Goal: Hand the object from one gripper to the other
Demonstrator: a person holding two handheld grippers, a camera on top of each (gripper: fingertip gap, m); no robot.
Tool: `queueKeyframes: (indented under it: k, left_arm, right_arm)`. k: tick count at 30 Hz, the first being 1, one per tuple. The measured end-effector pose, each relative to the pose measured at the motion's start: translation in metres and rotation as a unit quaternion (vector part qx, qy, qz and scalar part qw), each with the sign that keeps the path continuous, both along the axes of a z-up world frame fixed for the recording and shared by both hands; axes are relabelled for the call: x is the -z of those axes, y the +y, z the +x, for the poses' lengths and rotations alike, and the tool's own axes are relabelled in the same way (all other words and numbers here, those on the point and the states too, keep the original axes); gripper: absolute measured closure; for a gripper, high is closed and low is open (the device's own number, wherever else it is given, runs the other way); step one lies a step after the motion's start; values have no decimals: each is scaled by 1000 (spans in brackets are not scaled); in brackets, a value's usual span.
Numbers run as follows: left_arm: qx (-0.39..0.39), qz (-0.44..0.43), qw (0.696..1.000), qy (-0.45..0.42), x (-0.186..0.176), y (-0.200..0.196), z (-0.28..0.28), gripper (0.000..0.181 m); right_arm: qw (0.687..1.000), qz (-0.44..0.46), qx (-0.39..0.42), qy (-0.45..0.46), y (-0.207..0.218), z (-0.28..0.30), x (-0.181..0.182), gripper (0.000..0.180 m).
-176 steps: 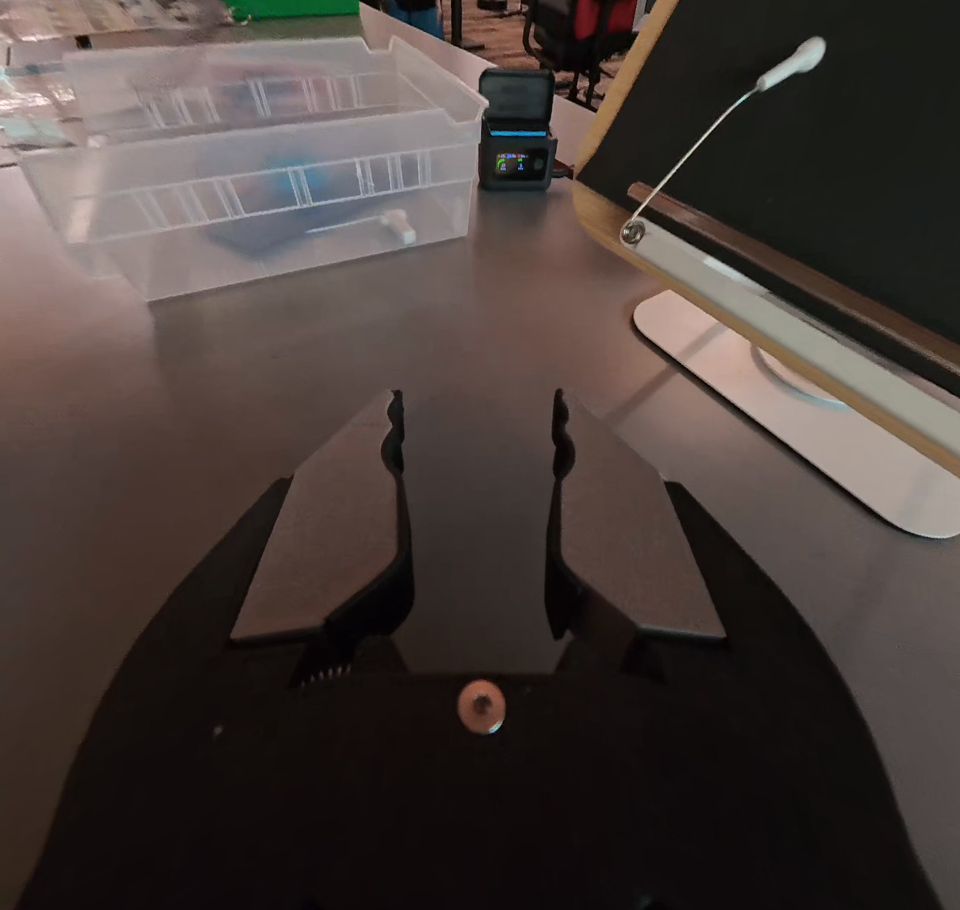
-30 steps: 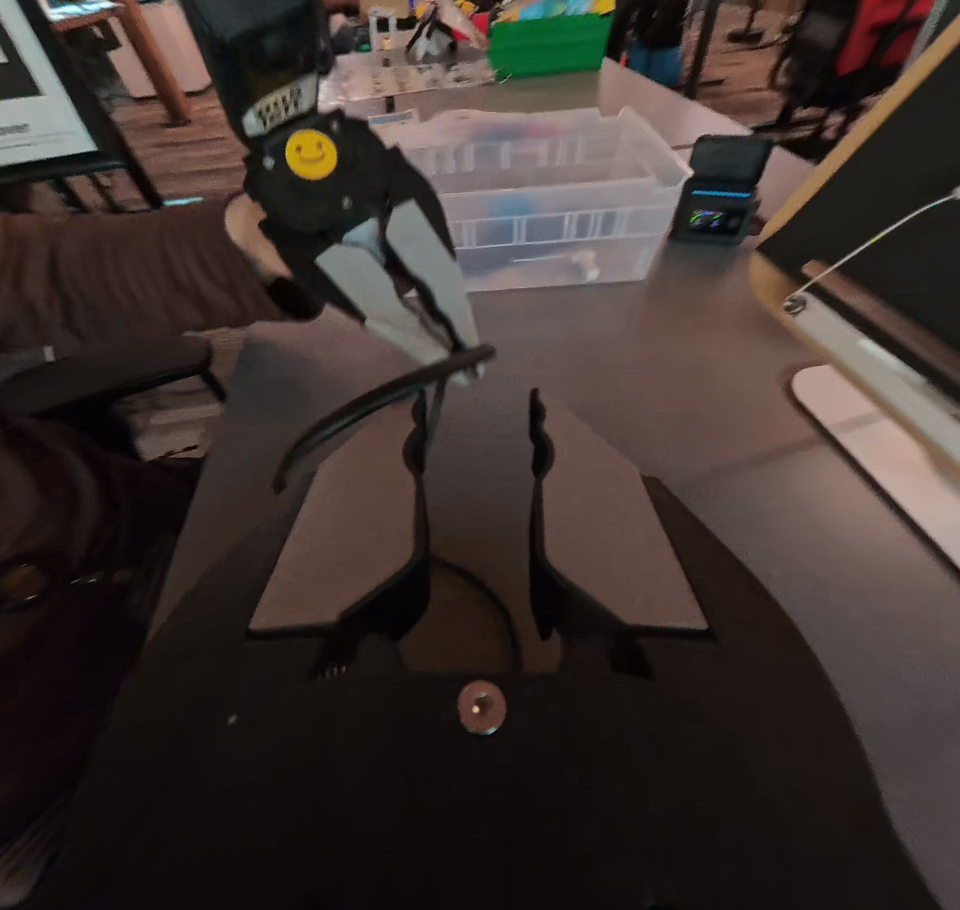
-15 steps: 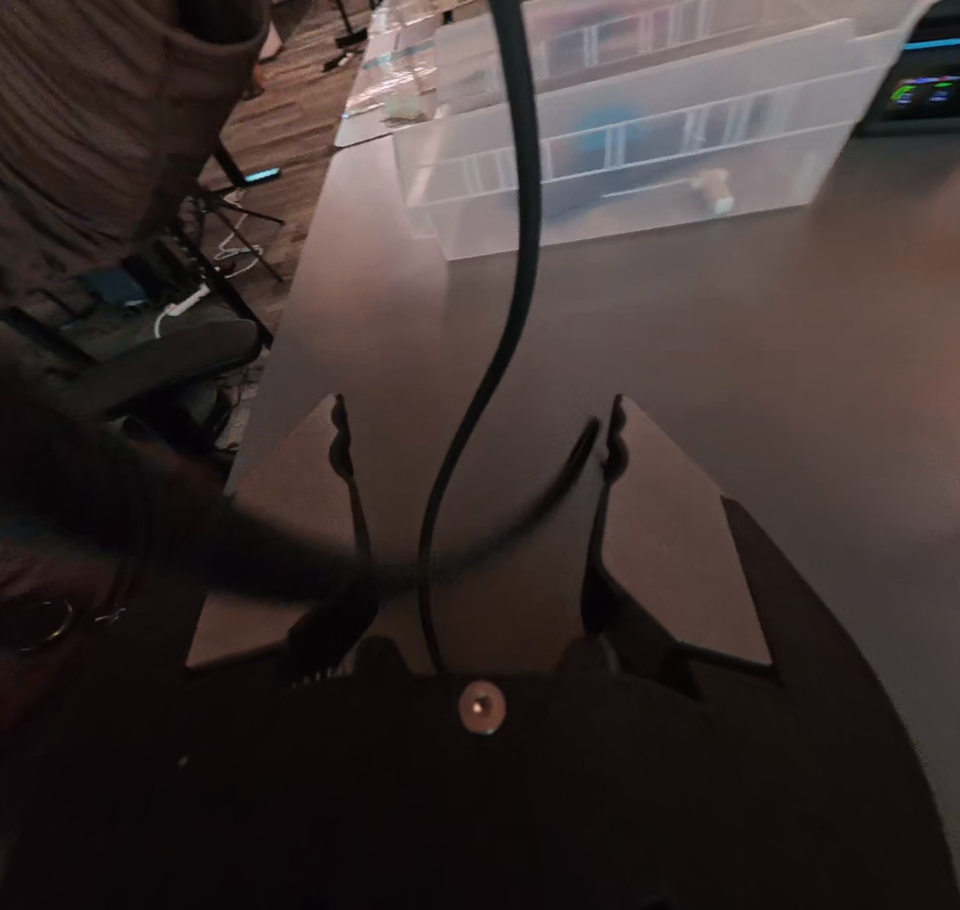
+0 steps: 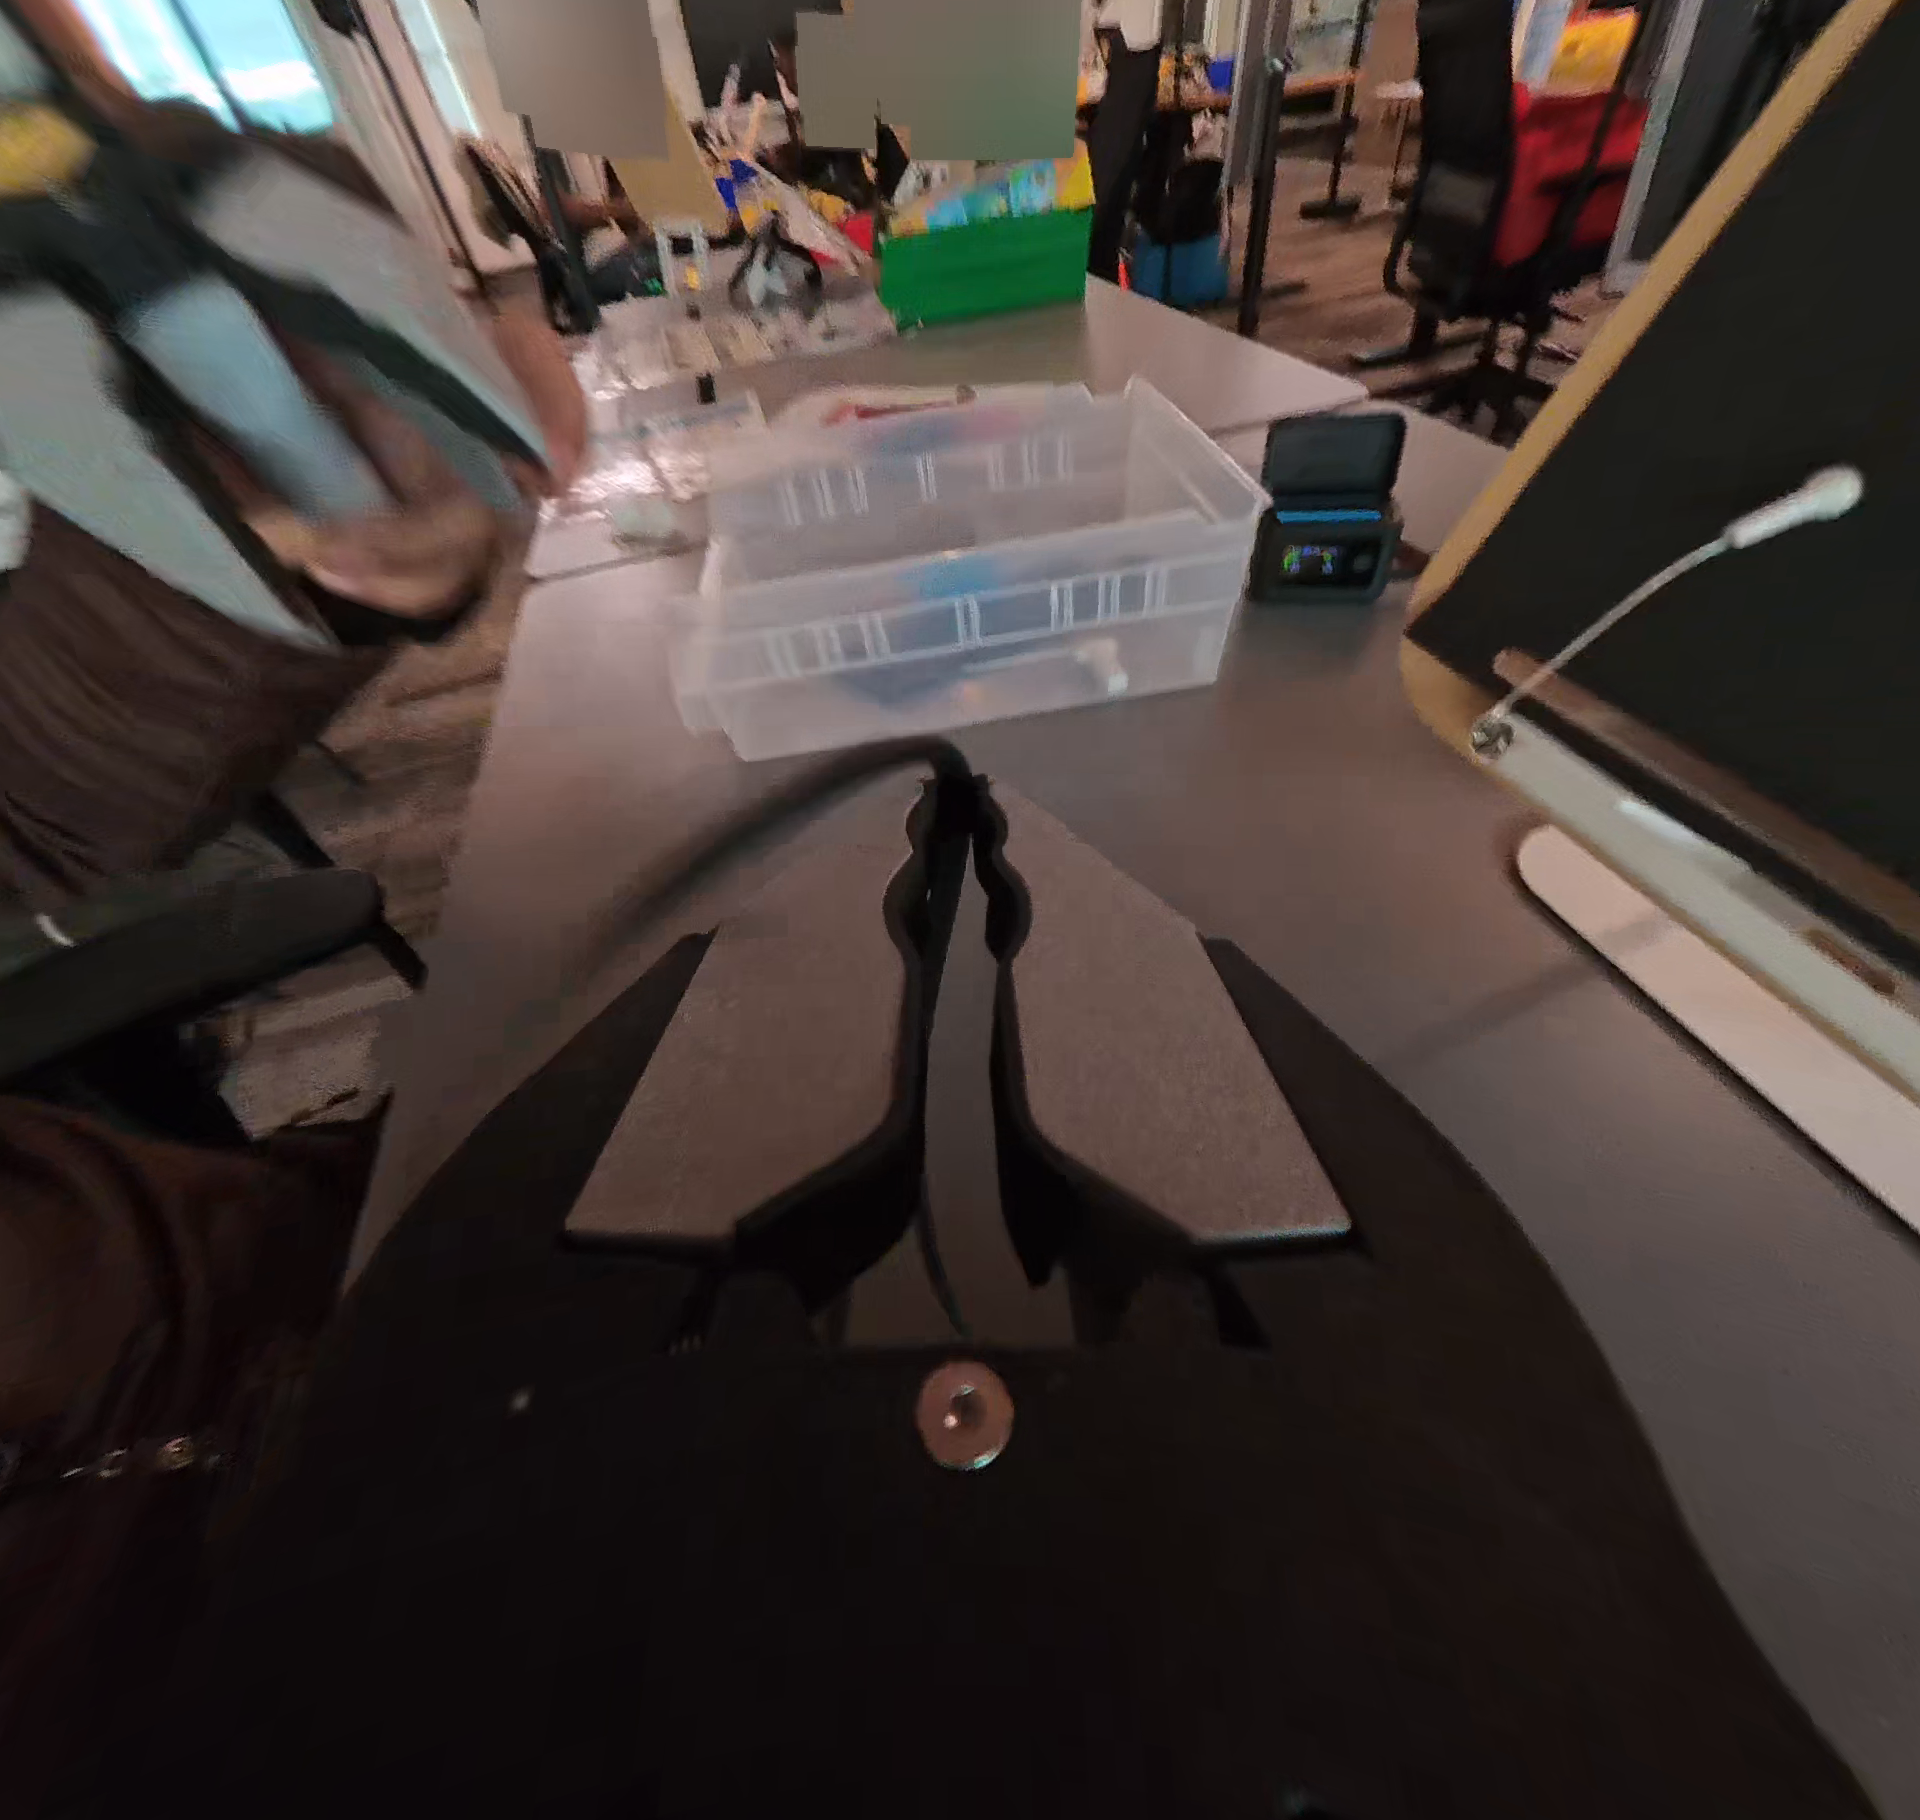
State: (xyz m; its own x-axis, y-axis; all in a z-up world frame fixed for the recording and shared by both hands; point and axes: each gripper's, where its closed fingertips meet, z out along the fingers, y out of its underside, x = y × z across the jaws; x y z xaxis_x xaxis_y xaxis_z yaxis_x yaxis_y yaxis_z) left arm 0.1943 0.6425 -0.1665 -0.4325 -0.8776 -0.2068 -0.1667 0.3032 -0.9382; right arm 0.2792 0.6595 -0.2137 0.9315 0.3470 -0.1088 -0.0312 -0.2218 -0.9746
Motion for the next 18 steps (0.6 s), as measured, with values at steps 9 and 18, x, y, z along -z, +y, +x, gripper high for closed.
queueKeyframes:
  k: [9,18]
  left_arm:
    - [45,-98,993,44,61,-22,36,140]
    - [19,-59,998,8,-42,41,31,181]
  right_arm:
    - [992,67,-106,-1,-6,-68,-71,179]
    - [1000,0,-17,-10,-29,-14,-56,121]
